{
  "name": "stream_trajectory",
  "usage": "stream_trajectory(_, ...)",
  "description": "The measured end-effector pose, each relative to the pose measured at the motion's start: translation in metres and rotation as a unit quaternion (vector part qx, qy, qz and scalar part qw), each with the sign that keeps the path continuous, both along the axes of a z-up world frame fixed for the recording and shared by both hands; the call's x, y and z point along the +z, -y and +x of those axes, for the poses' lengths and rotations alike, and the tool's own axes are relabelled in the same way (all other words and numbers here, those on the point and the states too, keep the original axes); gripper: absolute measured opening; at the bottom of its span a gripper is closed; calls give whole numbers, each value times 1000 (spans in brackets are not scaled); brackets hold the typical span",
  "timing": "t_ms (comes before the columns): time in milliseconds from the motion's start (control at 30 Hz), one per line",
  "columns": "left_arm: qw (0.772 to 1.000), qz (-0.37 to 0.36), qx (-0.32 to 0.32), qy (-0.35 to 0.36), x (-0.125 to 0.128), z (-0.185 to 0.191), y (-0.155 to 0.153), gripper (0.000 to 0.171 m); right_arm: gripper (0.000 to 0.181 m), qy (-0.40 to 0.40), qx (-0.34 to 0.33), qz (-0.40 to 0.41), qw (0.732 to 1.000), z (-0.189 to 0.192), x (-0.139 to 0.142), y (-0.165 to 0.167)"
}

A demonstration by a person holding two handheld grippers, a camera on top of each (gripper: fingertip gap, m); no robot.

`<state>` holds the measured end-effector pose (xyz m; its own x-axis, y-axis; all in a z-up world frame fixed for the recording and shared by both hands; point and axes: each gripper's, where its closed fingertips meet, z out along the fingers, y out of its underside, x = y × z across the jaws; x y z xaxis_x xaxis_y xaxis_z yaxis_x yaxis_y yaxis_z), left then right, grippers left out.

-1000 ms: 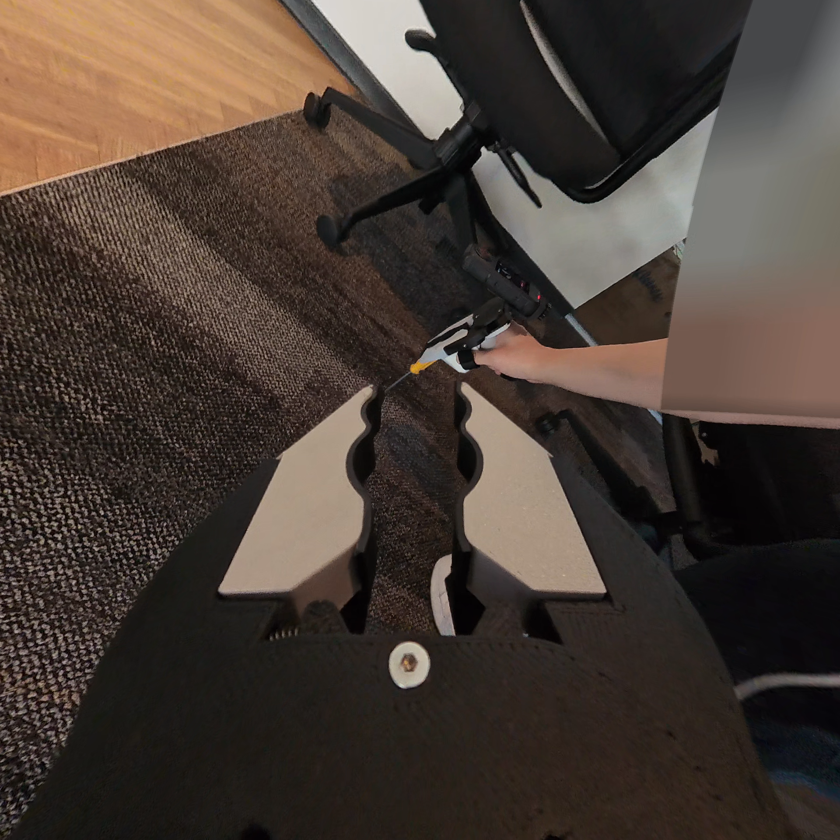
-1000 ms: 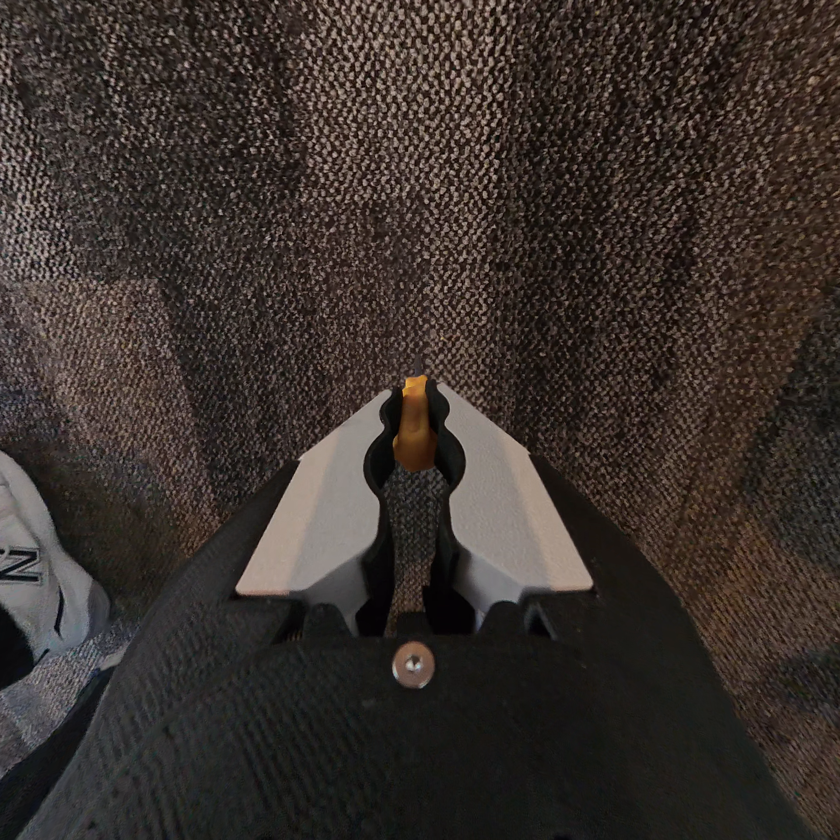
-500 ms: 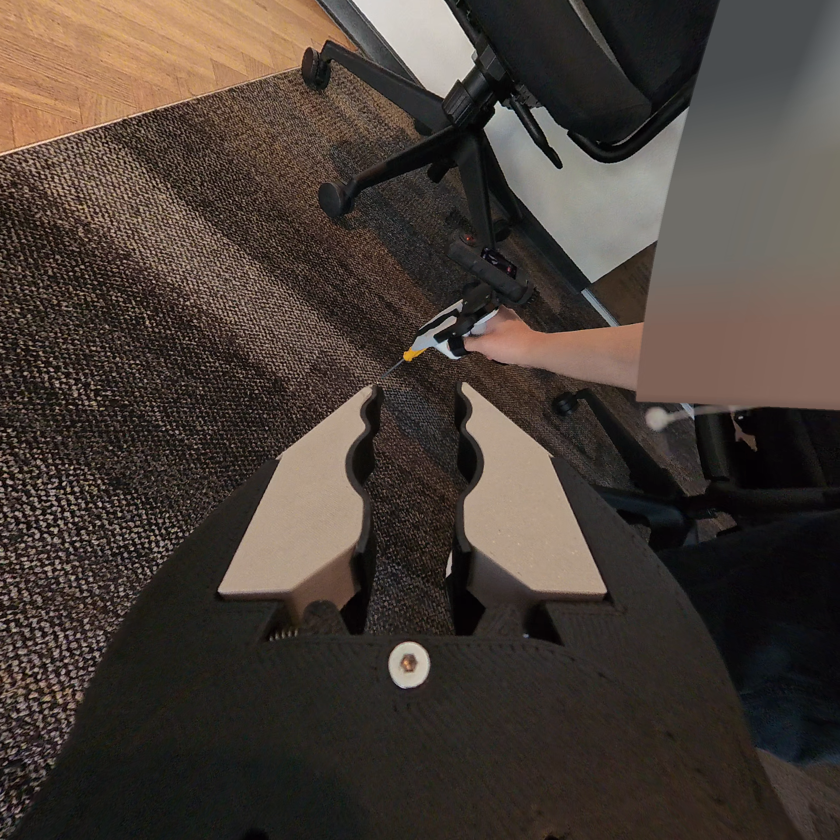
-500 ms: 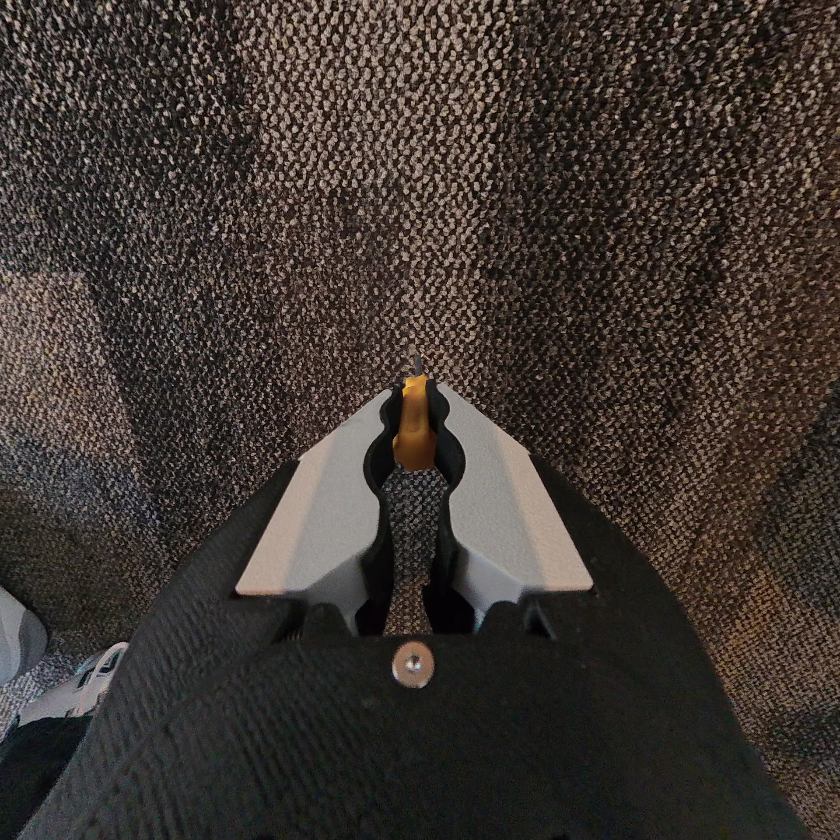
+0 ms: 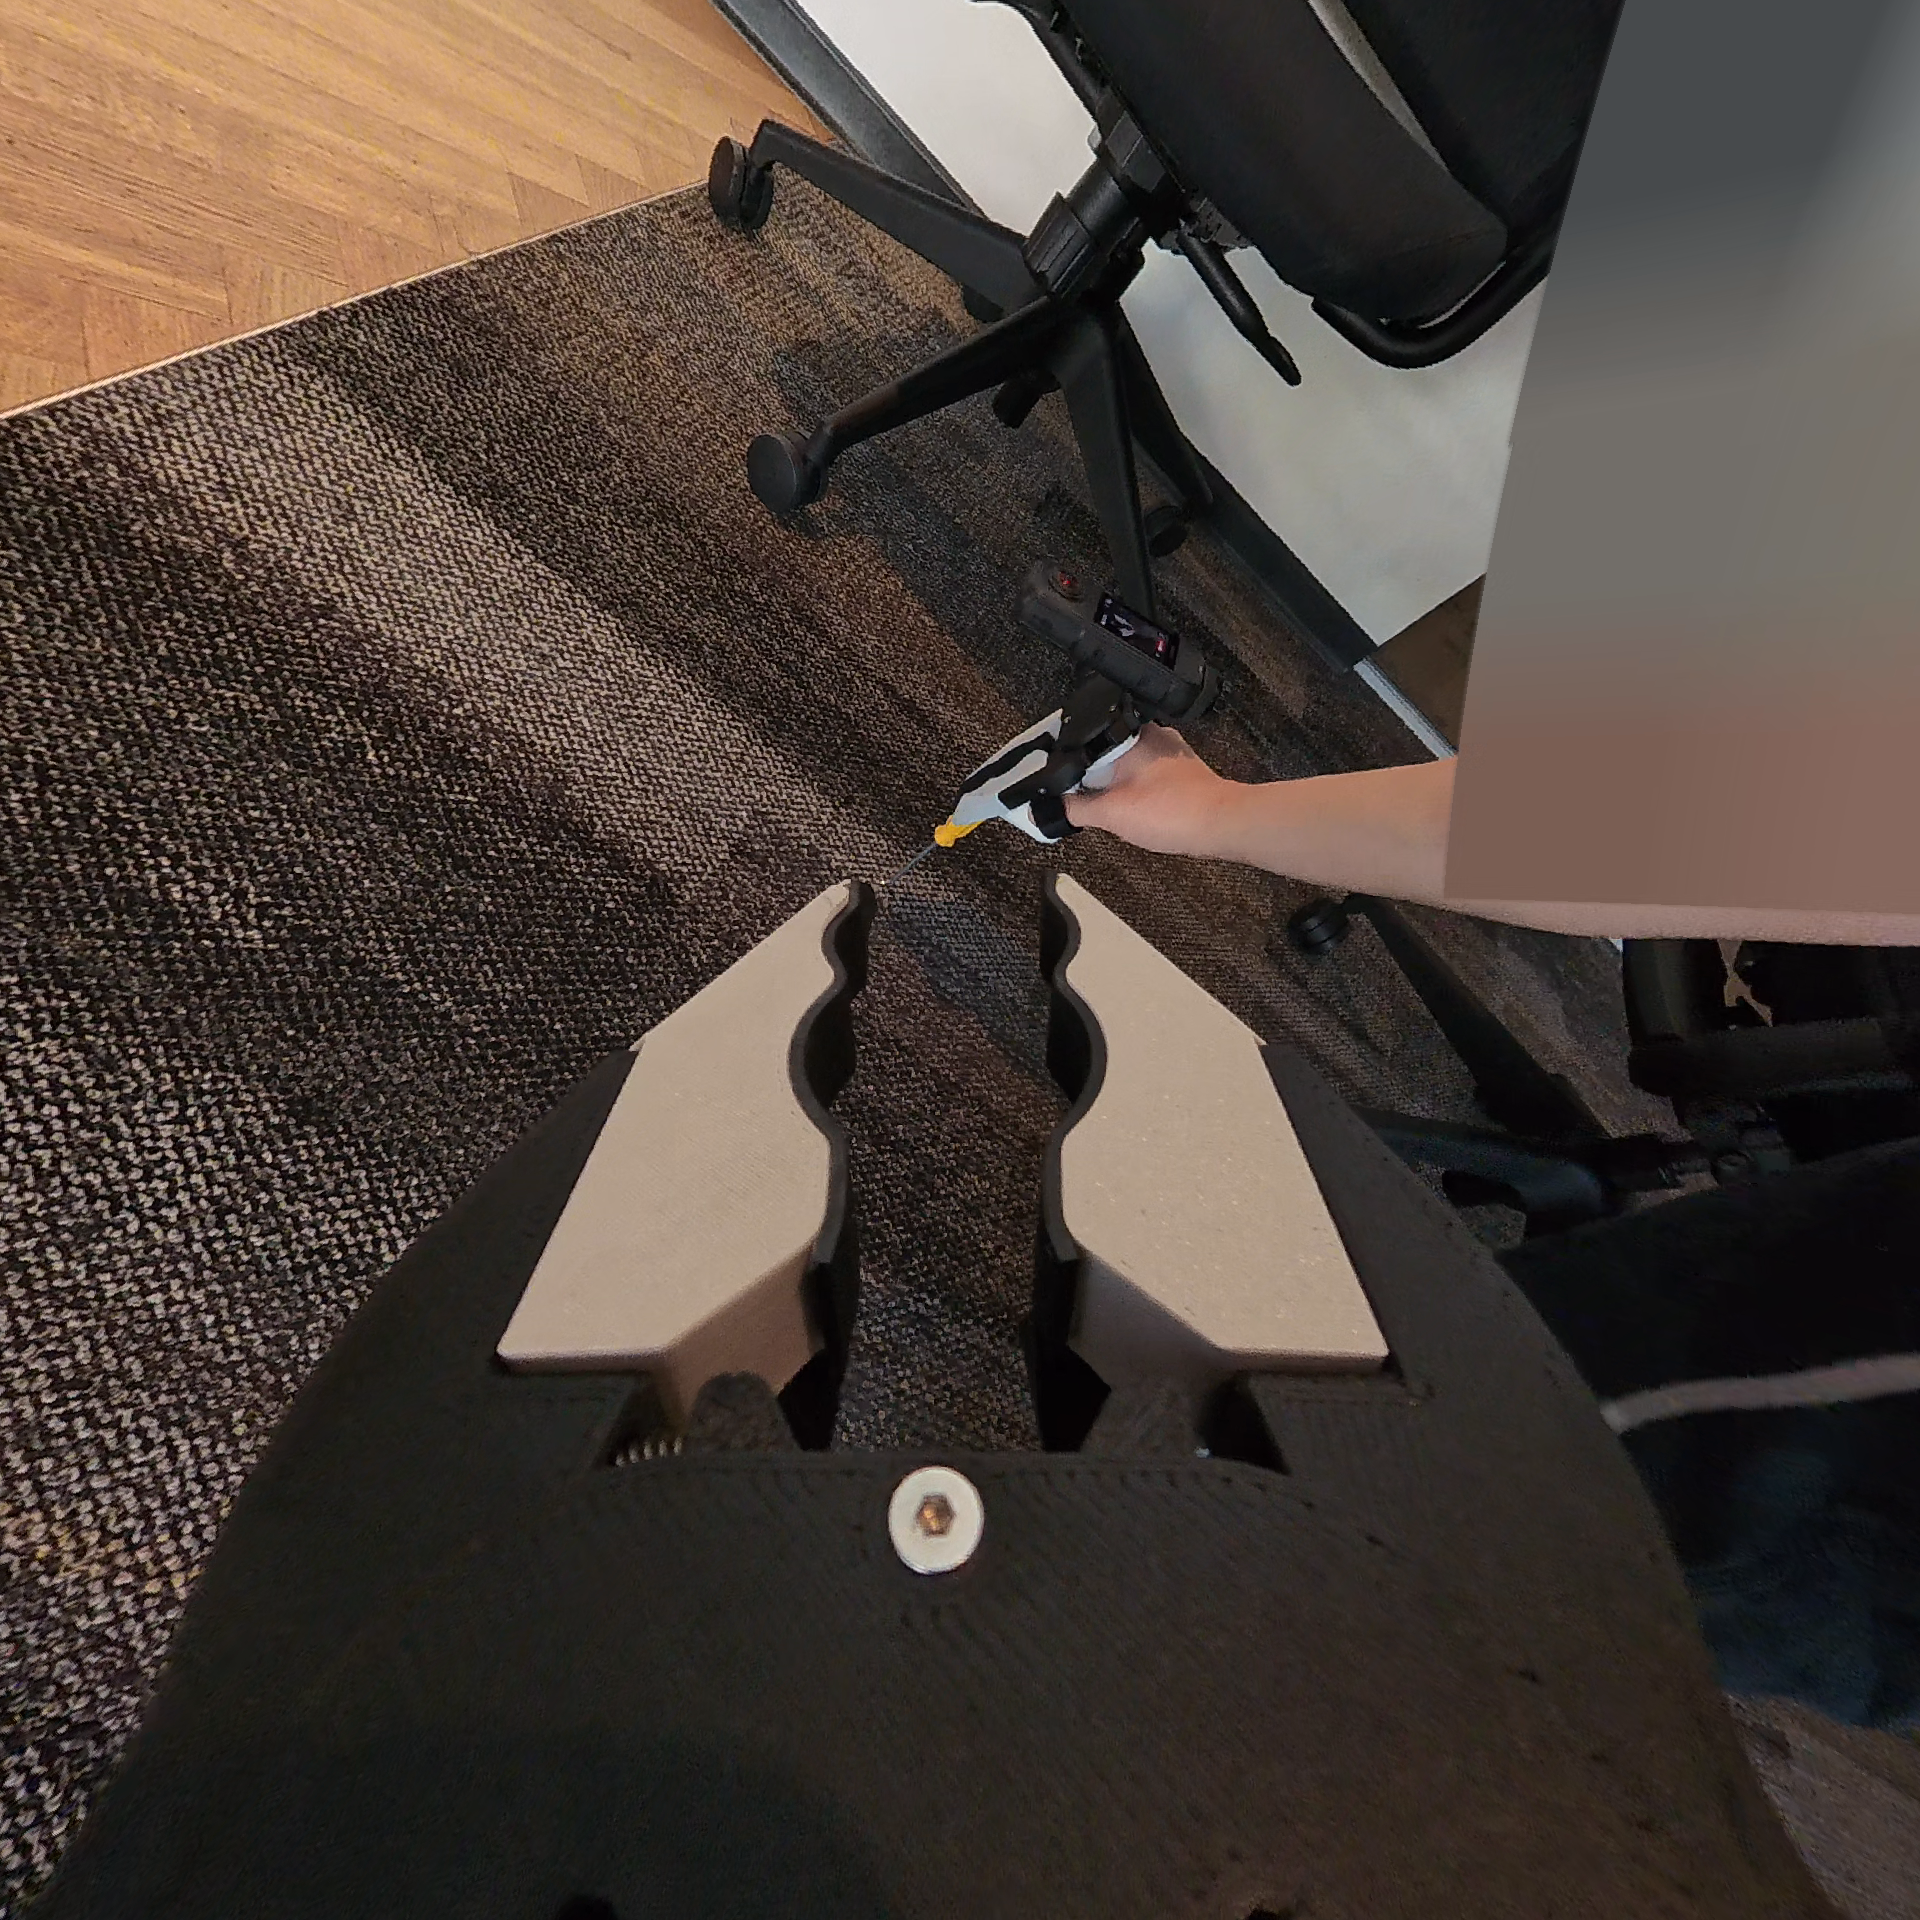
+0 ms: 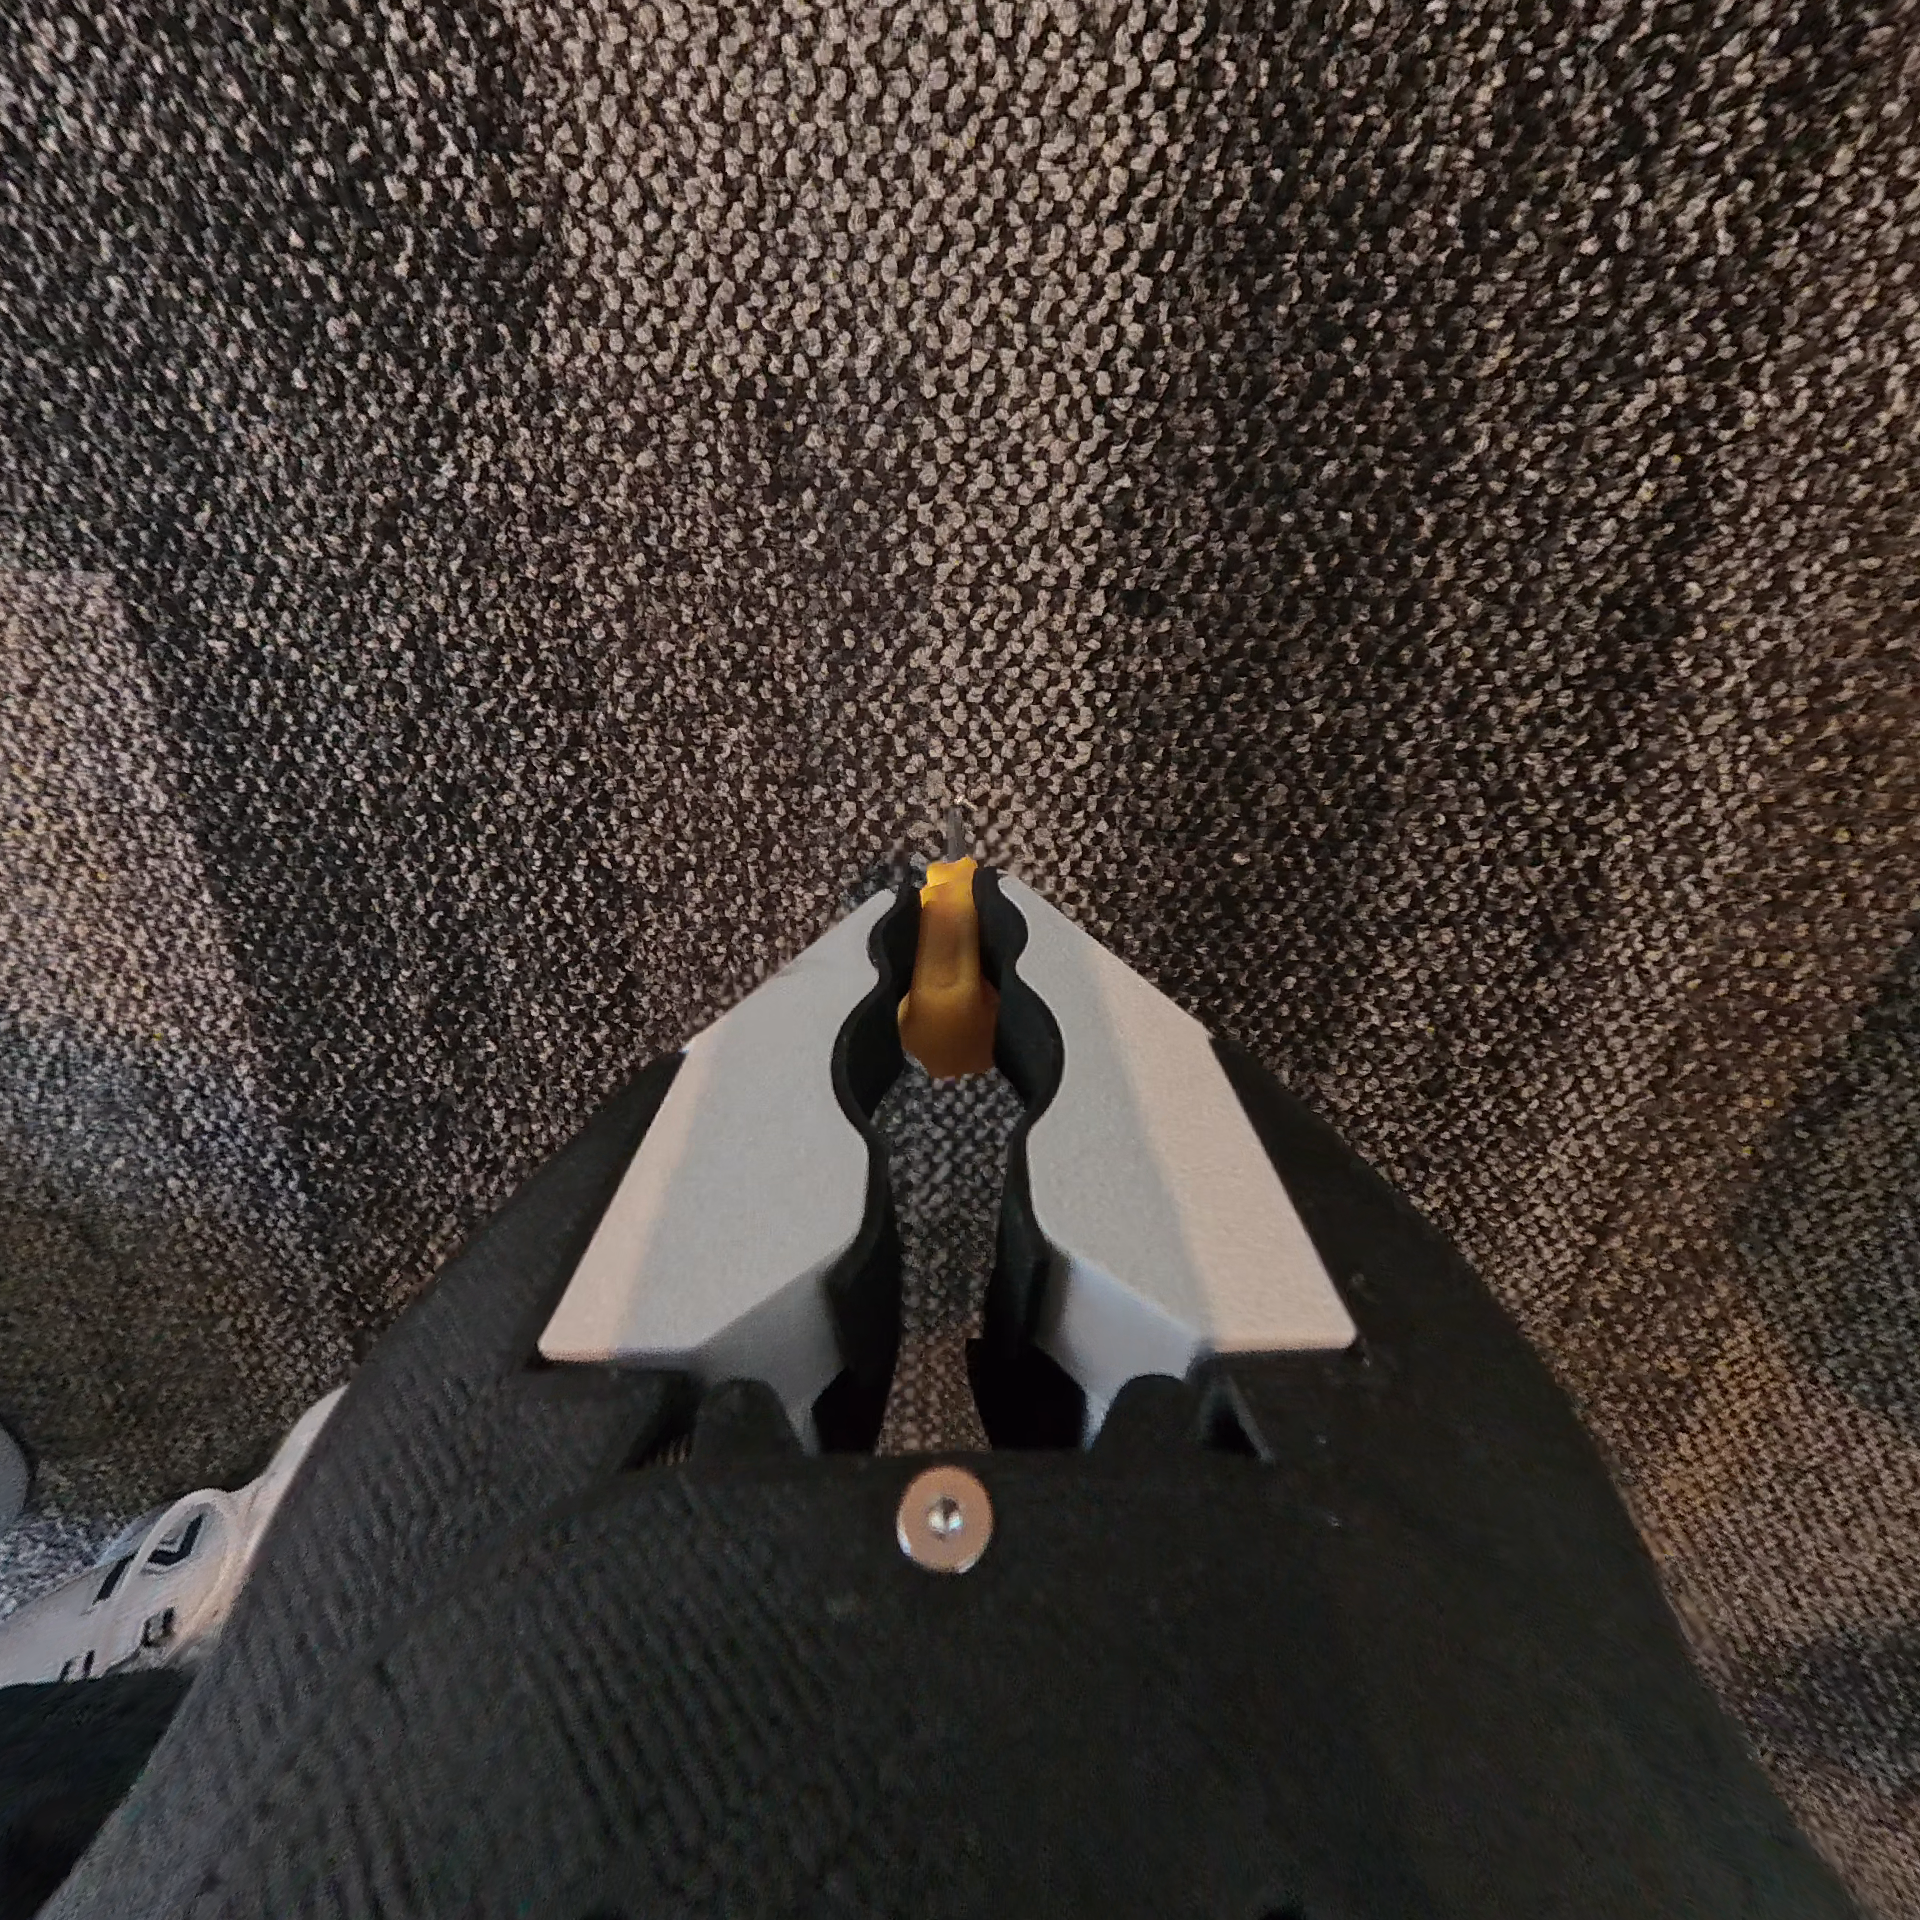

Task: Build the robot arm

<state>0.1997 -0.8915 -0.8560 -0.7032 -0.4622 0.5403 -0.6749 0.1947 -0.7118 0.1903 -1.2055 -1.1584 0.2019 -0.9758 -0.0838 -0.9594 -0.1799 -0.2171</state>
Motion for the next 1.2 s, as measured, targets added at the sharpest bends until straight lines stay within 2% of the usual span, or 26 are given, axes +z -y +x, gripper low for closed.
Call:
stream_trajectory(267,1000,7,-14,10,1,-3,2,32,10,5,-3,-1,1000,1,4,1)
stream_trajectory(433,1000,-6,-22,-13,2,-10,8,37,10,9,1,18,1000,0,37,-9)
stream_trajectory(567,998,-31,-33,-45,-13,-17,17,37,11,25,6,56,998,6,98,-32)
stream_trajectory(733,992,-61,-35,-104,-59,-11,34,34,11,58,17,117,991,25,203,-73)
stream_trajectory(800,987,-90,-38,-125,-66,-3,41,33,11,72,38,132,988,34,244,-93)
stream_trajectory(1000,977,-183,-32,-102,-32,30,49,31,11,111,112,170,973,58,345,-156)
stream_trajectory(1200,971,-234,-29,-46,5,45,40,32,11,127,159,201,958,63,403,-205)
